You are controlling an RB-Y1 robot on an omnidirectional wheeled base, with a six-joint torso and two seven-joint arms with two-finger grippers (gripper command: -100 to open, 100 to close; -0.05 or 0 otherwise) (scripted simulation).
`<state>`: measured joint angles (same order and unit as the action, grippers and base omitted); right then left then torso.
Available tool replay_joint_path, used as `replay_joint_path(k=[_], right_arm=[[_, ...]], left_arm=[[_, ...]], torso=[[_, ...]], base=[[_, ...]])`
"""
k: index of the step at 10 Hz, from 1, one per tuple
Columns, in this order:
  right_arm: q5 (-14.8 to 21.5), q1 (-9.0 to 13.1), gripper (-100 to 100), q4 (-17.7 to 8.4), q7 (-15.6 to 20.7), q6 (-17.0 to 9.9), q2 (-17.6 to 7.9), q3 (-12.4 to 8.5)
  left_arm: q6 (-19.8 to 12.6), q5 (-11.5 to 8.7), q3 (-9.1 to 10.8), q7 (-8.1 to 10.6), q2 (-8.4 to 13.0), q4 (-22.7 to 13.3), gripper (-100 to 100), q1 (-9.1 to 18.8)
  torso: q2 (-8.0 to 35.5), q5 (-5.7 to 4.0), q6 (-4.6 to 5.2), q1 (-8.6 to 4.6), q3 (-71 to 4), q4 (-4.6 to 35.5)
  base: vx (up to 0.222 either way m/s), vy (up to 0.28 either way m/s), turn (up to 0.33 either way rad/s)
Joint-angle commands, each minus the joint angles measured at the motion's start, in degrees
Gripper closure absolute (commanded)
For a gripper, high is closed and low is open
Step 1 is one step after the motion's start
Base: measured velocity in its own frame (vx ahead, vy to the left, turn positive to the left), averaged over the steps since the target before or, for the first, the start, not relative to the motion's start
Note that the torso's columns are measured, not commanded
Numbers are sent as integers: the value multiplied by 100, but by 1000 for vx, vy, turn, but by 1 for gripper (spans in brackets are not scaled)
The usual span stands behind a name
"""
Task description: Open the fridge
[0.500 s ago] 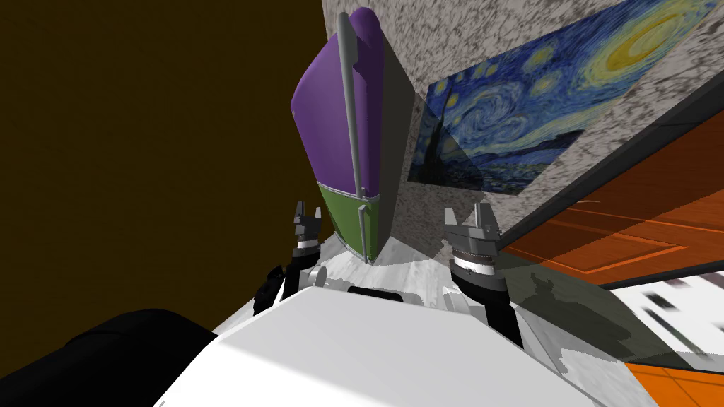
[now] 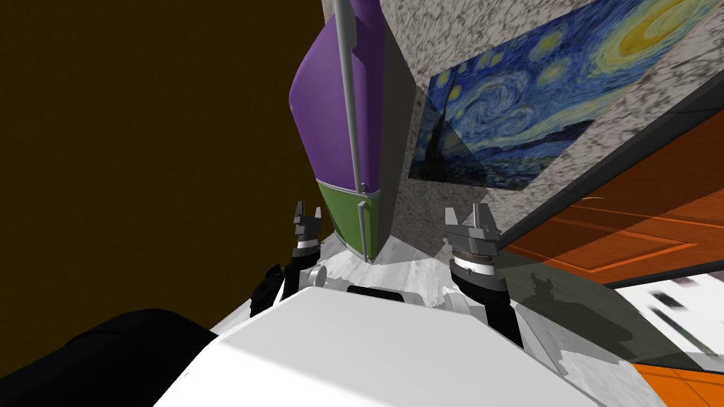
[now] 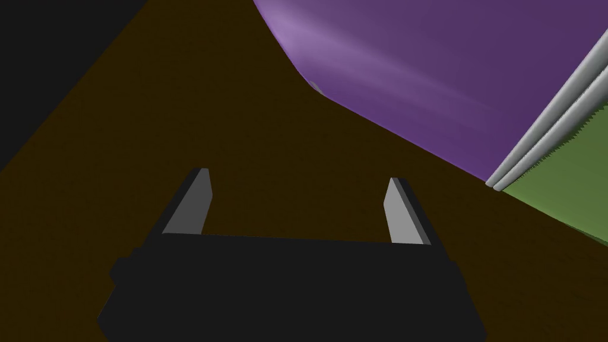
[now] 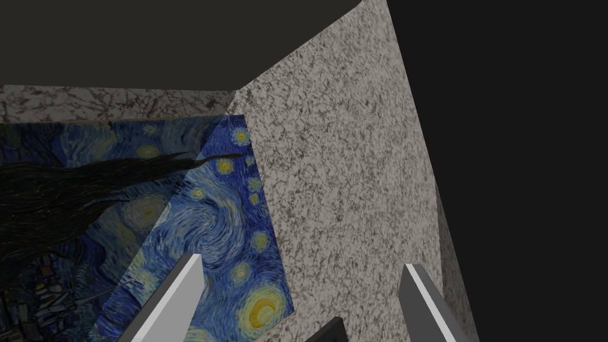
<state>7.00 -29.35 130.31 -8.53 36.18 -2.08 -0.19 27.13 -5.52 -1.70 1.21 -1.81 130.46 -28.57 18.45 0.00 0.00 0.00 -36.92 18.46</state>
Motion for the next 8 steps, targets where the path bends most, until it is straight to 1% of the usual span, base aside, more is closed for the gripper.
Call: replay_joint_path(k=[1, 4, 5, 6, 8], right_arm=[[0, 0, 0, 0, 0, 0, 0, 0], [0, 0, 0, 0, 0, 0, 0, 0], [0, 0, 0, 0, 0, 0, 0, 0], [0, -1, 0, -2, 0, 0, 0, 0], [0, -2, 0, -2, 0, 0, 1, 0]], left_arm=[[0, 0, 0, 0, 0, 0, 0, 0], [0, 0, 0, 0, 0, 0, 0, 0], [-54, -30, 16, 19, 227, -43, -100, 72], [-109, -60, 32, 38, 386, -86, -100, 144], [-270, -148, 78, 95, 683, -212, -100, 357]], torso=[[424, 0, 0, 0, -844, 423], [1693, 0, 0, 0, -3381, 1692], [2116, 0, 0, 0, -4227, 2114], [2306, 0, -1, -3, -4623, 2303], [2366, -3, 0, -10, -4766, 2373]], base=[[0, 0, 0], [0, 0, 0], [17, -16, 59], [35, -40, 101], [51, -64, 132]])
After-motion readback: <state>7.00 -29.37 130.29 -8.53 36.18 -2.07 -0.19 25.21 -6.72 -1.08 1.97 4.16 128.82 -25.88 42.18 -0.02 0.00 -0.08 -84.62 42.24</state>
